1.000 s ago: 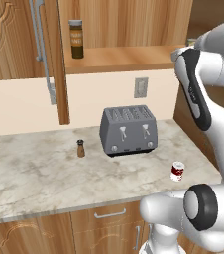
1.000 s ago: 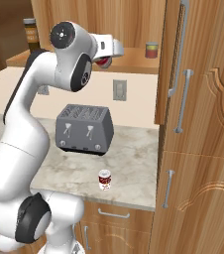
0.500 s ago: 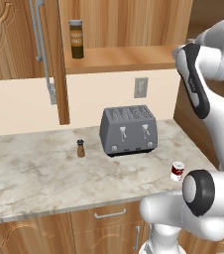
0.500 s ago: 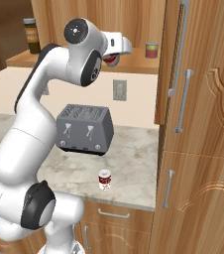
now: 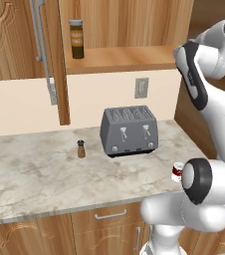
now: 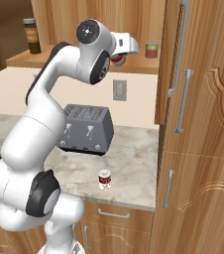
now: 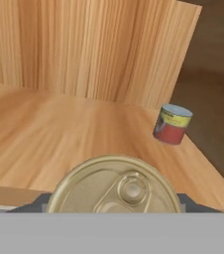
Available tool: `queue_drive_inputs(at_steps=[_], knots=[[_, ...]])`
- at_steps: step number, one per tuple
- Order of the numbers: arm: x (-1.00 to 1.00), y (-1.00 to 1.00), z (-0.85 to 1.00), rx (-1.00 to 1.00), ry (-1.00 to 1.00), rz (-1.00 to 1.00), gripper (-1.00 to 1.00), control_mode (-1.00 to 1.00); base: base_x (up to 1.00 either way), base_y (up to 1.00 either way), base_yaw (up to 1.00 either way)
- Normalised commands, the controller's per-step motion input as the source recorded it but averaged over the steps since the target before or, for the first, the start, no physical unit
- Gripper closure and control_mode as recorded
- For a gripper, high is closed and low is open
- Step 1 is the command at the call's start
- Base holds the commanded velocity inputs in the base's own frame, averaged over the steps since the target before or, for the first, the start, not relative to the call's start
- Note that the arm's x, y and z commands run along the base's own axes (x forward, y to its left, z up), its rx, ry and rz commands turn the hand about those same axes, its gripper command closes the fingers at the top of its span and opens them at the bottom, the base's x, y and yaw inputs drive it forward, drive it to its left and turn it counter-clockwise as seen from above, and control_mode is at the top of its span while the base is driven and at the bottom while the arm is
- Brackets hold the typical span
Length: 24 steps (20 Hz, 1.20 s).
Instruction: Pick the cans from the counter and place them in their designated side in the cabinet.
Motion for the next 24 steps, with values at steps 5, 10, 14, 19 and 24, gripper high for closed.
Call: queue_drive_inputs(at_steps=[5, 10, 14, 19, 24], knots=[[0.35, -0.13, -0.06, 0.00, 0.01, 0.00, 1.00, -1.00, 0.00, 0.00, 0.00], [0.41, -0.06, -0.03, 0.00, 0.07, 0.00, 1.00, -1.00, 0.00, 0.00, 0.00], [0.36, -0.08, -0.03, 0.00, 0.05, 0.00, 1.00, -1.00, 0.00, 0.00, 0.00], [0.28, -0.12, -0.15, 0.00, 0.01, 0.00, 1.00, -1.00, 0.00, 0.00, 0.00], [0.31, -0.08, -0.23, 0.00, 0.00, 0.00, 1.00, -1.00, 0.00, 0.00, 0.00]])
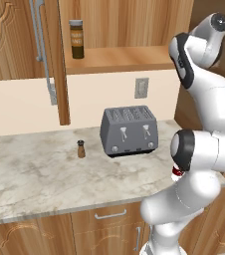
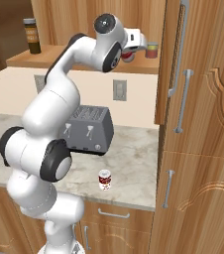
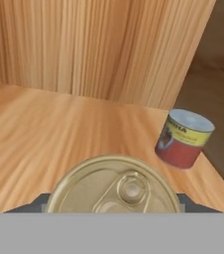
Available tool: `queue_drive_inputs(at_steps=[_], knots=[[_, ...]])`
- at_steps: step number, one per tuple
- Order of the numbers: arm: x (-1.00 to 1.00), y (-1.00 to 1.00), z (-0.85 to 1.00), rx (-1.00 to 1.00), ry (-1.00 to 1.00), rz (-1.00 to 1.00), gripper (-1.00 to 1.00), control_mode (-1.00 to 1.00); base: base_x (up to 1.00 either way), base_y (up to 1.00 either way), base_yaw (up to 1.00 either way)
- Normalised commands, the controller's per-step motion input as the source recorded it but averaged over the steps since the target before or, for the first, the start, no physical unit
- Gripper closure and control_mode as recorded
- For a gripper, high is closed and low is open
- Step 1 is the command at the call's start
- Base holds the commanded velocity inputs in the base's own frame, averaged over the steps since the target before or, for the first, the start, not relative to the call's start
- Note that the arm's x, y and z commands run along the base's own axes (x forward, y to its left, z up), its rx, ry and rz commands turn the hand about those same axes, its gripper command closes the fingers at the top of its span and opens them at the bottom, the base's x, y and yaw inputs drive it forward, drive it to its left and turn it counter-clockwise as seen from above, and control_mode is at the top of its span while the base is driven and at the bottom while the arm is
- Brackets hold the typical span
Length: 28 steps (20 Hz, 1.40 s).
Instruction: Pick the cans from the counter and place them in their designated side in the cabinet.
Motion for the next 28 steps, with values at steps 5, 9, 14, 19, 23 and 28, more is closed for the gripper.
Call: queue_drive_inputs(at_steps=[5, 9, 14, 19, 23, 28], knots=[[0.29, -0.04, -0.27, 0.00, 0.00, 0.00, -1.00, -1.00, 0.00, 0.00, 0.00], [0.24, -0.08, -0.16, 0.00, 0.00, 0.00, -1.00, -1.00, 0.00, 0.00, 0.00], [0.22, -0.09, -0.02, 0.00, -0.05, 0.00, -1.00, -1.00, 0.00, 0.00, 0.00], [0.18, -0.04, 0.00, 0.00, -0.10, 0.02, -1.00, -1.00, 0.00, 0.00, 0.00], [0.04, 0.00, 0.00, 0.00, -0.15, 0.04, -1.00, -1.00, 0.00, 0.00, 0.00], [0.00, 0.00, 0.00, 0.00, -0.18, 0.07, -1.00, -1.00, 0.00, 0.00, 0.00]])
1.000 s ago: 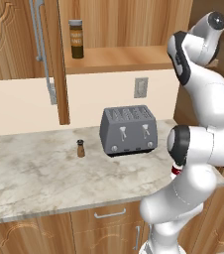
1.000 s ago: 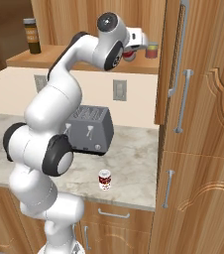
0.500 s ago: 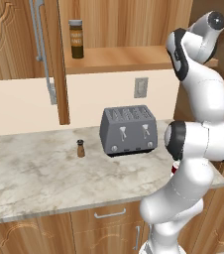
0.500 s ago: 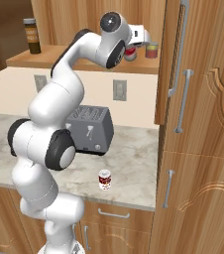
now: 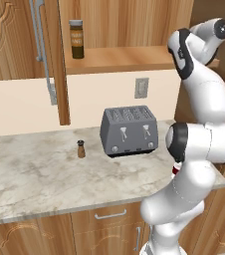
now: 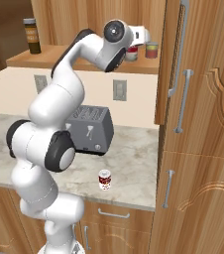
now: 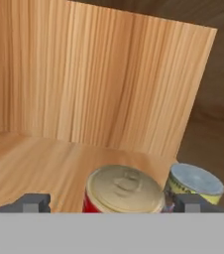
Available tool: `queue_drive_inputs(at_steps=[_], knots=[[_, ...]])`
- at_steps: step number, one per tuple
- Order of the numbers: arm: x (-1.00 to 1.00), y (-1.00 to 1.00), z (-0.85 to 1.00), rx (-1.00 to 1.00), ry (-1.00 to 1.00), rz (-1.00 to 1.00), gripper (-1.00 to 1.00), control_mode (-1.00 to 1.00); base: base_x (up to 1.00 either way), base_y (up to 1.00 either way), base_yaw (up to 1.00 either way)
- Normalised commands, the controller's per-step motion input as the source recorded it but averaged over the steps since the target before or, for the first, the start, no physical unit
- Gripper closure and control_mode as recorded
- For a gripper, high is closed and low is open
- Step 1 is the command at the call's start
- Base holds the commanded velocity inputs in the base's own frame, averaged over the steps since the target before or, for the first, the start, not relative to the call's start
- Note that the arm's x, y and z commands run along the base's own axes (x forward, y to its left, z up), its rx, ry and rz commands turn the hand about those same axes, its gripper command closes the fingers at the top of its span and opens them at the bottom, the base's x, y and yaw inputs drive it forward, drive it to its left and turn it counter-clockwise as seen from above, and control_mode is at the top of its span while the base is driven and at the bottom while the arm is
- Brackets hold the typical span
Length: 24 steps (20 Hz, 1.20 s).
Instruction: Pick the cans from the counter and place them in their designated side in the cabinet.
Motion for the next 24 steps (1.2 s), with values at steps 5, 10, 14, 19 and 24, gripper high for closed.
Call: queue_drive_inputs(at_steps=[5, 10, 14, 19, 24], knots=[[-0.07, 0.10, 0.00, 0.00, -0.11, 0.07, -1.00, -1.00, 0.00, 0.00, 0.00], [-0.36, 0.16, 0.00, -0.02, 0.00, 0.07, -1.00, -1.00, 0.00, 0.00, 0.00], [-0.60, 0.11, 0.00, -0.05, 0.03, 0.05, -1.00, -1.00, 0.00, 0.00, 0.00], [-0.74, 0.32, -0.10, -0.06, 0.02, 0.02, -1.00, -1.00, 0.00, 0.00, 0.00], [-0.81, 0.44, -0.15, -0.06, 0.01, 0.00, -1.00, -1.00, 0.00, 0.00, 0.00]])
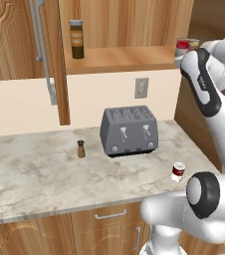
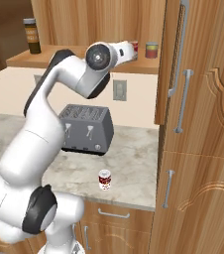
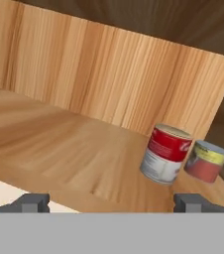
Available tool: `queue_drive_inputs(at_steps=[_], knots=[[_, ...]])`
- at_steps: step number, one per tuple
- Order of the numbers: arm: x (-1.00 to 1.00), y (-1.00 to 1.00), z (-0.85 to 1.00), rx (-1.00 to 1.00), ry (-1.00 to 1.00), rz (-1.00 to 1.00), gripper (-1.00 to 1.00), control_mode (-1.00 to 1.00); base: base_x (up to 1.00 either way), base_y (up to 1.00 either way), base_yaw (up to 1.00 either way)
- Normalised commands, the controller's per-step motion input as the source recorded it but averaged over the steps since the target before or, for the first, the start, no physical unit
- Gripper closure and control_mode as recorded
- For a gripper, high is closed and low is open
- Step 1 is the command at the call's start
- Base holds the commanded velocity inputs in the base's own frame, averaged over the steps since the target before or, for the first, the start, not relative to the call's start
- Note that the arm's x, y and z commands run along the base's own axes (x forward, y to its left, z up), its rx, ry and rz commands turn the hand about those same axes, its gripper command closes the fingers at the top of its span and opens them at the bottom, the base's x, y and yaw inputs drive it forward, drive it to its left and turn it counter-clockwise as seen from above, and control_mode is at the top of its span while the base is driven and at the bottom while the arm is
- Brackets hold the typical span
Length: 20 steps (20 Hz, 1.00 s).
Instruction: Pick the cans from the counter and place them in their designated side in the cabinet.
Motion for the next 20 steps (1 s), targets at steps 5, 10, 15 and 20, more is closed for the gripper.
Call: queue_drive_inputs(at_steps=[5, 10, 15, 20], knots=[[-0.86, 0.44, -0.24, -0.03, 0.00, 0.00, -1.00, -1.00, 0.00, 0.00, 0.00], [-0.64, 0.27, -0.42, 0.06, -0.01, 0.00, -1.00, -1.00, 0.00, 0.00, 0.00], [-0.35, 0.28, -0.44, 0.08, 0.12, 0.01, -1.00, -1.00, 0.00, 0.00, 0.00], [-0.31, 0.20, -0.29, 0.03, 0.28, -0.03, -1.00, -1.00, 0.00, 0.00, 0.00]])
